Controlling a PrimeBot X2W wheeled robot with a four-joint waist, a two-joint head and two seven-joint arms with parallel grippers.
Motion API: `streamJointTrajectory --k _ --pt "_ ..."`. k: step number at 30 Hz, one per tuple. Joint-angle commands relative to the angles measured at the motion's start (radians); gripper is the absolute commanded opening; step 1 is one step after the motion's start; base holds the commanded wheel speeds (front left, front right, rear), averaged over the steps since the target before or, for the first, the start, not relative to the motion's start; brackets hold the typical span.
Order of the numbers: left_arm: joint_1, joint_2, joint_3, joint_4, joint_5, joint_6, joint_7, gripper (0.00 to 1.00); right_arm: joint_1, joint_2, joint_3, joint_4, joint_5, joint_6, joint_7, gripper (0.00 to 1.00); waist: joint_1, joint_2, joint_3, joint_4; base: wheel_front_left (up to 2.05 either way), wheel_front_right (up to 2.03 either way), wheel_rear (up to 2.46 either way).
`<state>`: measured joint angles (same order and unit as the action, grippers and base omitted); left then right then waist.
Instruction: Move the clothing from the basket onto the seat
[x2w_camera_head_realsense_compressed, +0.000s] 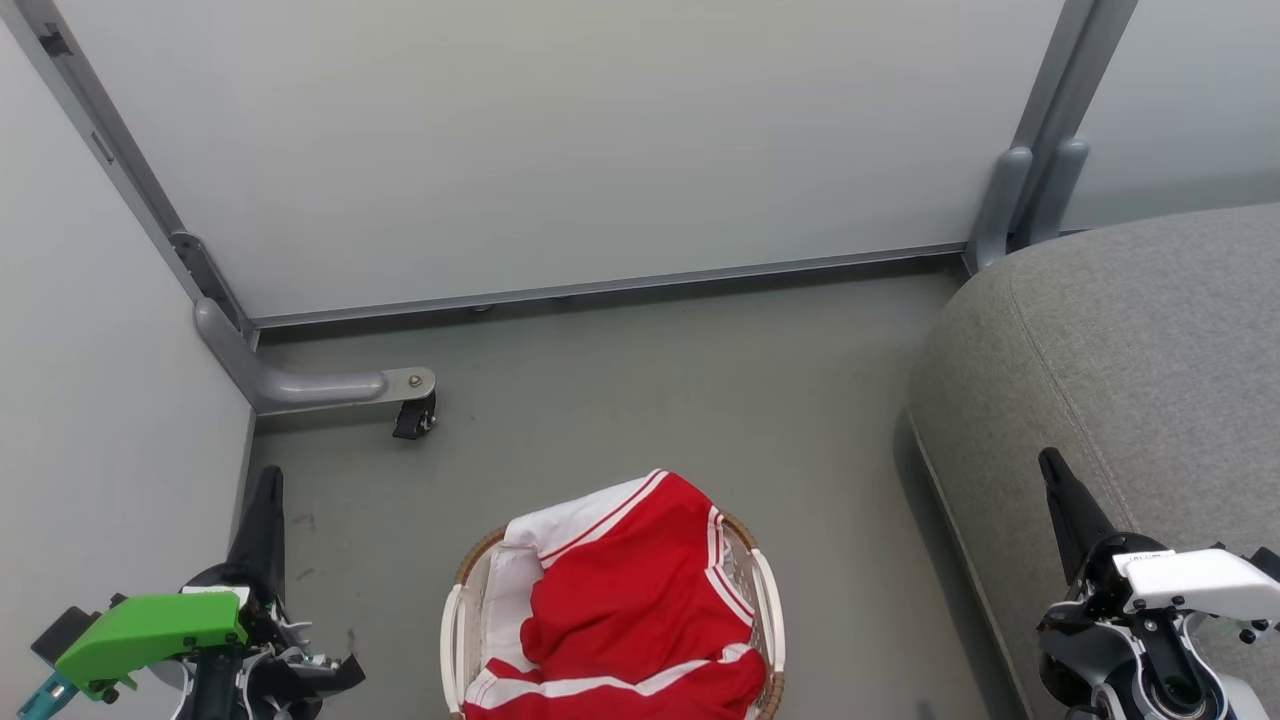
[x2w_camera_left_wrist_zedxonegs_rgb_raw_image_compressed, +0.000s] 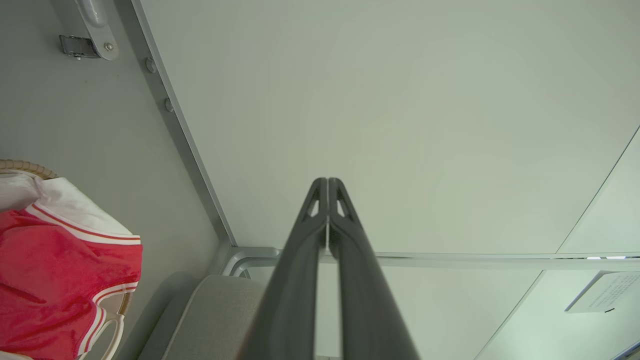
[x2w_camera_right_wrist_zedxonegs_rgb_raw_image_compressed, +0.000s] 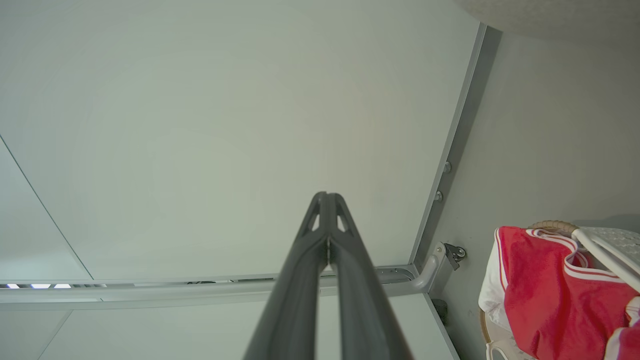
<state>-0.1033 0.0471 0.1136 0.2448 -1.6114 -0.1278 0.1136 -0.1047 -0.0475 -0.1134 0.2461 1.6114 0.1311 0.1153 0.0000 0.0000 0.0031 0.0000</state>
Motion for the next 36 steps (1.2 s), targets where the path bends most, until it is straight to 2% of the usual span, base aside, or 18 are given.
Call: streamJointTrajectory --k 1,36 --pt "-0.011 0.006 0.002 -0.001 -0.003 -0.007 0.004 0.00 -0.007 -0.006 -0.001 -0.004 0.003 -0.001 0.000 0.00 0.0000 0.0000 0.000 0.000 0.00 0.00 0.00" --pt "-0.011 0.006 0.002 -0.001 -0.003 -0.007 0.004 0.00 -0.007 -0.006 -0.001 -0.004 0.003 -0.001 0.000 0.00 0.0000 0.0000 0.000 0.000 0.00 0.00 0.00"
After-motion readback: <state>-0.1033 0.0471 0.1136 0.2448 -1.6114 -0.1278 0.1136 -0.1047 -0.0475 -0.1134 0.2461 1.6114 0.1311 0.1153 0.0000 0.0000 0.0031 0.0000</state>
